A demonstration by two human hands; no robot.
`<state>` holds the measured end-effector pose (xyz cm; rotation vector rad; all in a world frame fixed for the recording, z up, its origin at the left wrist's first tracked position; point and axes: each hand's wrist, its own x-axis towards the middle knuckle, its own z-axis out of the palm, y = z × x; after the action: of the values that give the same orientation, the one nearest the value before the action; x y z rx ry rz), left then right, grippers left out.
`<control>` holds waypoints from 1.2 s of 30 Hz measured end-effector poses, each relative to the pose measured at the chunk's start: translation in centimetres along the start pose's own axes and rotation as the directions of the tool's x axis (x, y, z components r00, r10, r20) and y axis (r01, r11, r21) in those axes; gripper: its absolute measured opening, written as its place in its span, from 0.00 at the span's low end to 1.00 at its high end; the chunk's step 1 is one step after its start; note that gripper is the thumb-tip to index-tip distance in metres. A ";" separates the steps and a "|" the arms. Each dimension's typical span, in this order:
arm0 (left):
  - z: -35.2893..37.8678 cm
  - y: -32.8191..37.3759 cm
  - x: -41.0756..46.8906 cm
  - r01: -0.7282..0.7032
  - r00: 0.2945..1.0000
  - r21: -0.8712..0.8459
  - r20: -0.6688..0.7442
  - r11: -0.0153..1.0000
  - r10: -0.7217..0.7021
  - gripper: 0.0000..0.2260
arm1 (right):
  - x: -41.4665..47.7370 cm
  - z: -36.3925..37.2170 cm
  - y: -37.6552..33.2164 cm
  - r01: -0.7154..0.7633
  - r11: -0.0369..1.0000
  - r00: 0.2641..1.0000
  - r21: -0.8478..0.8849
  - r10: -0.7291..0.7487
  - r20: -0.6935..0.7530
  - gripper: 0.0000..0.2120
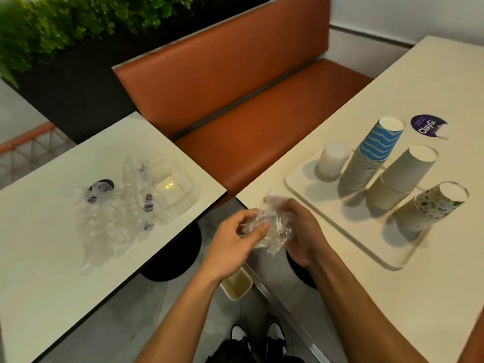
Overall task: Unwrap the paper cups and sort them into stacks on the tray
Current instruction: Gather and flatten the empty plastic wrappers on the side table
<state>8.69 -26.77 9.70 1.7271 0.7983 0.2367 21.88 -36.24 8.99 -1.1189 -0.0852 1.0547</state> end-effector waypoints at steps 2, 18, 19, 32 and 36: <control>-0.7 -1.5 -0.3 0.018 1.000 -0.016 -0.009 1.000 -0.019 0.09 | 0.5 0.5 1.3 0.010 0.996 0.999 -0.089 -0.013 -0.034 0.10; -5.3 -18.9 -0.5 0.408 0.904 -0.459 0.085 0.789 -0.418 0.12 | 7.9 3.5 19.2 -0.059 0.812 0.996 -0.581 0.008 -0.090 0.11; -5.2 -20.1 0.0 0.417 0.894 -0.472 0.060 0.776 -0.444 0.12 | 8.7 3.2 20.1 -0.098 0.818 0.995 -0.567 0.068 -0.073 0.13; 1.6 -41.5 7.9 0.519 0.656 -0.662 -0.097 0.541 -0.748 0.13 | 23.2 -7.4 37.8 -0.328 0.576 0.936 -0.749 0.306 -0.175 0.15; 4.8 -51.1 11.3 0.587 0.558 -0.610 -0.171 0.532 -0.812 0.12 | 28.2 -11.5 44.4 -0.359 0.435 0.905 -0.826 0.378 -0.194 0.41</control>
<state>0.03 -18.03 -41.37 0.7213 1.5901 0.2252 14.76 -22.28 -42.53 -2.1152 -0.4367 1.4802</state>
